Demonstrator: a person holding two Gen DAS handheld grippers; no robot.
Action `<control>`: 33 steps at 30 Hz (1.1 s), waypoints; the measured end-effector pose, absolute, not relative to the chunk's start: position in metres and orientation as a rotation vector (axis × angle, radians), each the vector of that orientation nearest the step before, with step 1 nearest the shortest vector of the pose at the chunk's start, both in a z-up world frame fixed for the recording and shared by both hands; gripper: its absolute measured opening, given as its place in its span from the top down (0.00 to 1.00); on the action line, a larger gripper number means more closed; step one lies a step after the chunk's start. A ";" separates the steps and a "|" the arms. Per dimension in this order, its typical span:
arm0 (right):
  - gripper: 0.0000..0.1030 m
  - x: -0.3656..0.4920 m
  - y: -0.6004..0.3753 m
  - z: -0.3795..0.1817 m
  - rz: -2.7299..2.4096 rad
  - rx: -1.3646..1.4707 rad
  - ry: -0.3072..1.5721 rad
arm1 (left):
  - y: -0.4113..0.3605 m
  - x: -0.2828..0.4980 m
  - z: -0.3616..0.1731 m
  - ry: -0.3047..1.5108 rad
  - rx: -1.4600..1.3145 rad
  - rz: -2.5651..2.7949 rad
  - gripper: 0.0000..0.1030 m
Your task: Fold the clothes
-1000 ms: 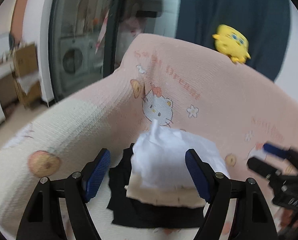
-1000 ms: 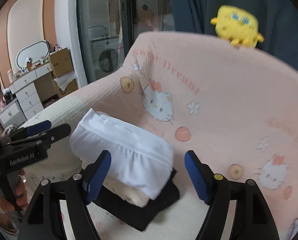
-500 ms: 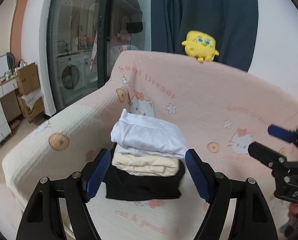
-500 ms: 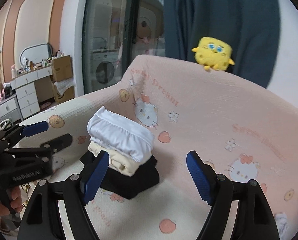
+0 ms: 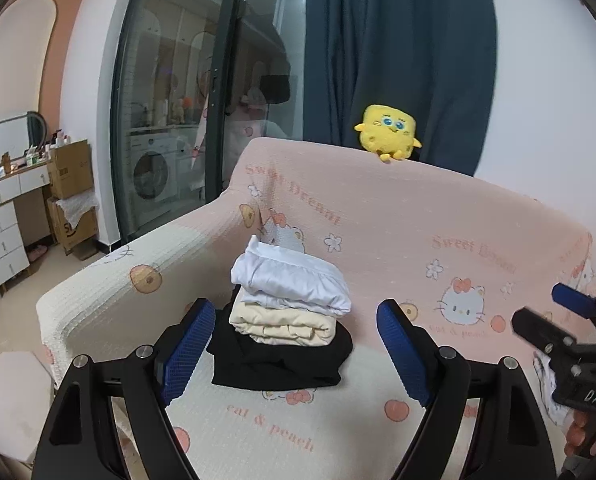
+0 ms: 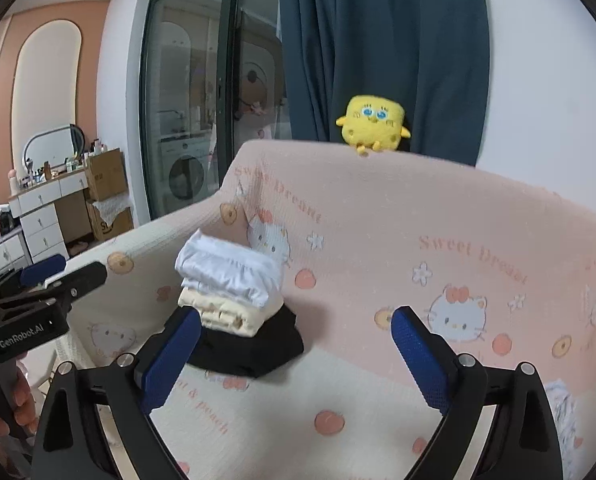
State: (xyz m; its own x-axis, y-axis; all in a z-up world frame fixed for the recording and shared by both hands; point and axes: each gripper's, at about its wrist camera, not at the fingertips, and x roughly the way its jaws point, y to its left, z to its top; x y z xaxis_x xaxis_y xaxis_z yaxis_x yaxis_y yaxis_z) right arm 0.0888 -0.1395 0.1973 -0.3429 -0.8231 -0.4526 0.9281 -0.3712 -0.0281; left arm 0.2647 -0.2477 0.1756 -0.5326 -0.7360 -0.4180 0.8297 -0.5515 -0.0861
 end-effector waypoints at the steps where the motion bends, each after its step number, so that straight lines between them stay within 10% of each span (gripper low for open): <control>1: 0.03 0.091 -0.136 0.194 -1.917 0.447 0.340 | -0.244 0.266 0.175 0.335 0.425 -2.130 0.20; 33: 0.02 0.120 -0.102 0.143 -1.946 0.567 0.389 | -0.196 0.261 0.134 0.281 0.598 -2.135 0.17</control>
